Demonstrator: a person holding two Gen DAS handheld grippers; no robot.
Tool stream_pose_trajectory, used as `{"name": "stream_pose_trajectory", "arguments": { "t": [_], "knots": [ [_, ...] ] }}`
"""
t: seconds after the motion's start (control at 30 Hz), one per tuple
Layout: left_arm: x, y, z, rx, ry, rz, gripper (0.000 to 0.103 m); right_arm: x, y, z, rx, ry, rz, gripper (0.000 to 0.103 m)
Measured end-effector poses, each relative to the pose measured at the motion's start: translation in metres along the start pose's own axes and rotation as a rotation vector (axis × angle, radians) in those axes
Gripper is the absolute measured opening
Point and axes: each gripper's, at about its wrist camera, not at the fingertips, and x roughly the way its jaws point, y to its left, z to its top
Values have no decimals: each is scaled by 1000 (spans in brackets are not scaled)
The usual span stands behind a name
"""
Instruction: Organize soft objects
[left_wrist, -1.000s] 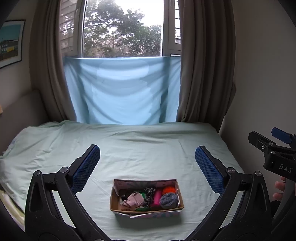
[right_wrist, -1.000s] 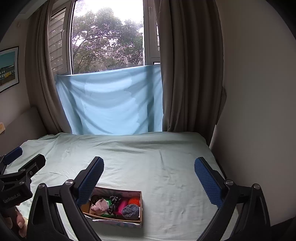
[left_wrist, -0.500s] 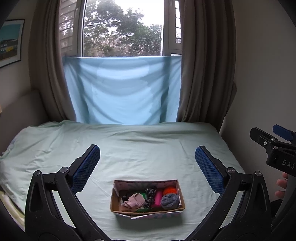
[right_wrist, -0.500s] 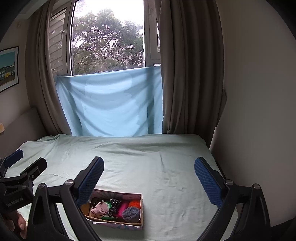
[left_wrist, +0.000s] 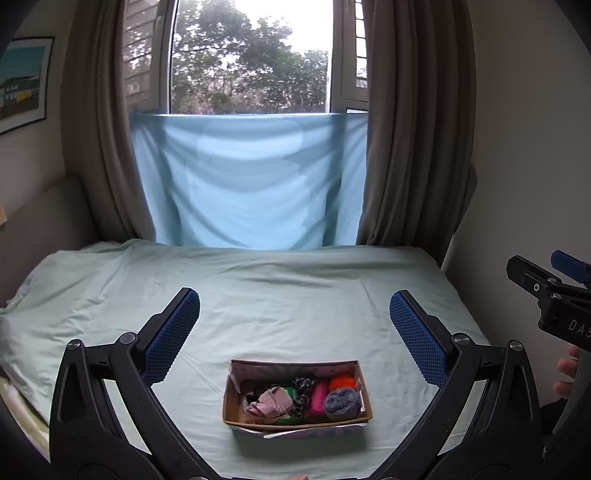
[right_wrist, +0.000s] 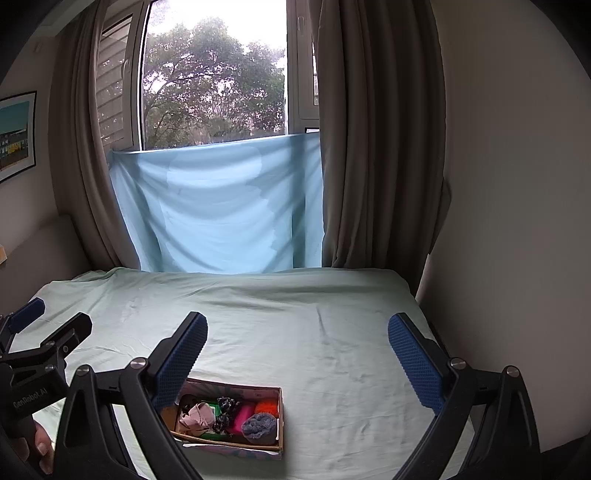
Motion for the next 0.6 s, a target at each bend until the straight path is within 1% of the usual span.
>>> {"name": "stream_pose_trajectory", "arguments": {
  "t": [0.27,0.43,0.6],
  "knots": [
    [-7,-3,0,11,-36,2,103,1,-1,-3,5,-1,-3,98],
    [-7,-4,-1,21,-49,39,103,2,-1,-4,9,7,-2,98],
    [-3,-2,-2,15,-38,40,103,4,0,-5,13,19,1,98]
  ]
}}
